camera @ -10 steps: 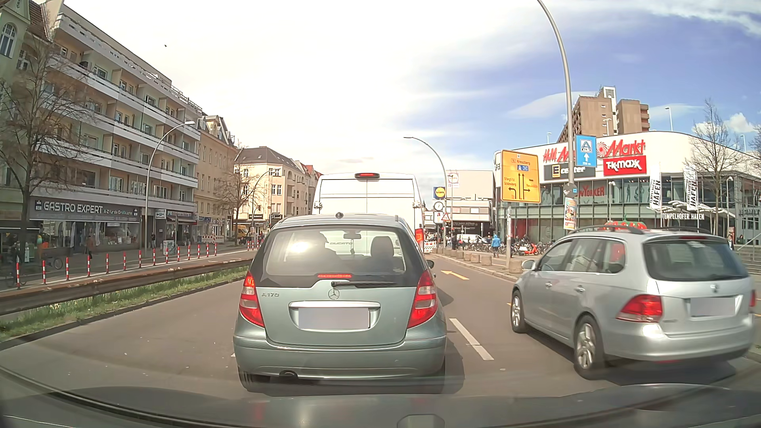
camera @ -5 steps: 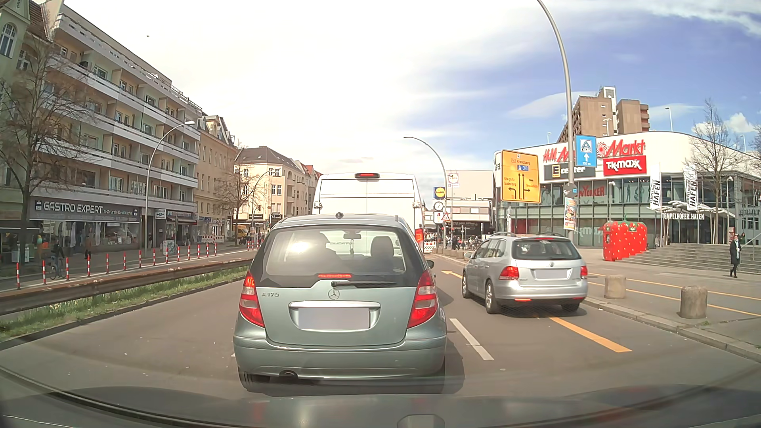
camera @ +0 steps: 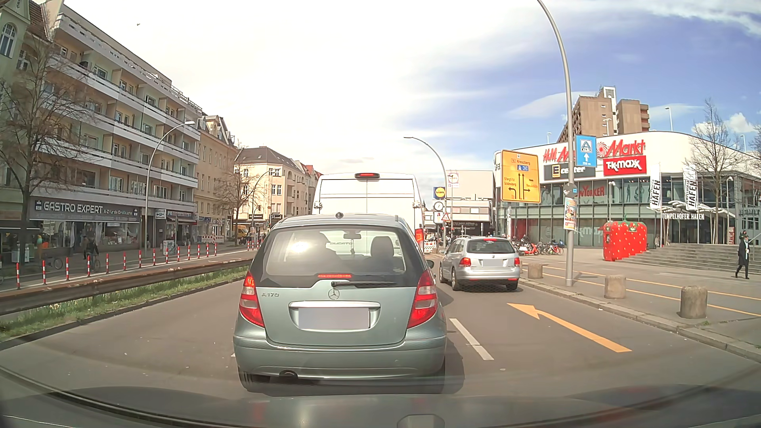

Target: Follow the waypoints while adhering to traffic rules and regulations

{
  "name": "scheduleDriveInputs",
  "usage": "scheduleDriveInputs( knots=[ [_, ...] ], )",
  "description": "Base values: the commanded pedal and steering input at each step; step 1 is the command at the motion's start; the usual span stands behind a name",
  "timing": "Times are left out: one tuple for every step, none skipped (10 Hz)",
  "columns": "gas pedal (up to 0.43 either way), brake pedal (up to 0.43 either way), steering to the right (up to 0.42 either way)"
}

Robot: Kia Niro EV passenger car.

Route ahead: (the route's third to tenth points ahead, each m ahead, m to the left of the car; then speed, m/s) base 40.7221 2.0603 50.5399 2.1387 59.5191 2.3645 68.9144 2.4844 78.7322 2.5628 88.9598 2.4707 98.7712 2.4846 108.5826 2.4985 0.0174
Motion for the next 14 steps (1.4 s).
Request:
scheduleDriveInputs(
  knots=[
    [0.000,0.433,-0.012],
    [0.000,0.427,-0.012],
    [0.000,0.427,-0.013],
    [0.000,0.421,-0.012],
    [0.000,0.421,-0.012],
    [0.000,0.421,-0.012],
    [0.000,0.421,-0.012],
    [0.000,0.421,-0.012],
    [0.000,0.421,-0.012],
    [0.000,0.421,-0.013],
    [0.000,0.421,-0.012],
    [0.000,0.421,-0.012],
    [0.000,0.421,-0.012],
    [0.000,0.421,-0.012]
  ],
)
